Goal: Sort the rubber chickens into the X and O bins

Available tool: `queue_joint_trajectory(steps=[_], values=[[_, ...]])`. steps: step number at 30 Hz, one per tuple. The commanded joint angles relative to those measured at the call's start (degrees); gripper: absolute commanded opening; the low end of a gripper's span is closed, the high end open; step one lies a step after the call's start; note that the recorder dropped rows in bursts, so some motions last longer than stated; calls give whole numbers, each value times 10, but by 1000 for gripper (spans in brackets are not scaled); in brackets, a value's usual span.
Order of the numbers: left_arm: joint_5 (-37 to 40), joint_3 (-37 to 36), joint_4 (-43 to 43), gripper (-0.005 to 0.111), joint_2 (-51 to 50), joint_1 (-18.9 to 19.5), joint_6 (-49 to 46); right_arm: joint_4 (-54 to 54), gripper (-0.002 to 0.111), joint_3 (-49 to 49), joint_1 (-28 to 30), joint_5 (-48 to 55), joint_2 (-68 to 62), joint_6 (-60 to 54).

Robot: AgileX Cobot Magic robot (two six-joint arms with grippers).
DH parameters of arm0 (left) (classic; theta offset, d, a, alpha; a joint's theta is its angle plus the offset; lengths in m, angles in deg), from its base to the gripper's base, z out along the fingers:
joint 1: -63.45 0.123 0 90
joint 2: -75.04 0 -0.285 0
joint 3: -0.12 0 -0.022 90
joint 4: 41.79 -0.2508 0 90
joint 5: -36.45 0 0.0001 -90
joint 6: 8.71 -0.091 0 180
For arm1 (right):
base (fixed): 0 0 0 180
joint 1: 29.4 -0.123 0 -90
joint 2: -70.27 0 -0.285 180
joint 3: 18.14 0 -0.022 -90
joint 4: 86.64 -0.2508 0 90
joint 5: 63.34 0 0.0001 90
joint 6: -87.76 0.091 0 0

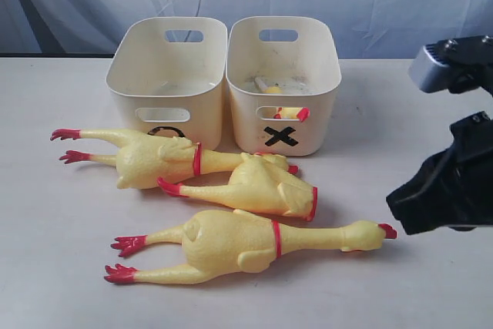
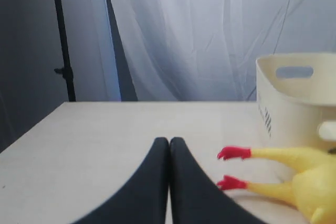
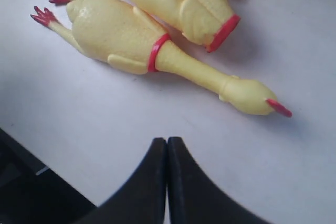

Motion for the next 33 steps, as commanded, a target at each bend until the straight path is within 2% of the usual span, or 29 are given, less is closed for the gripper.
queue_joint_trajectory(steps=[1, 8, 15, 20, 26, 31, 33], values=[[-99, -1, 57, 0, 3, 2, 0, -2, -1, 18, 1, -3, 39, -2], [-199, -1, 73, 0, 3, 2, 4, -34, -1, 22, 1, 20, 102, -2], [-278, -1, 58, 0, 3, 2, 256, -67, -1, 22, 1, 49, 152, -2], [-310, -1, -28, 0, 3, 2, 332, -82, -1, 22, 1, 56, 189, -2], [-317, -1, -104, 0, 3, 2, 530, -88, -1, 22, 1, 69, 228, -2], [-330, -1, -107, 0, 3, 2, 556, -98, -1, 22, 1, 88, 262, -2], [-322, -1, -136, 0, 3, 2, 607, -105, -1, 22, 1, 96, 271, -2]])
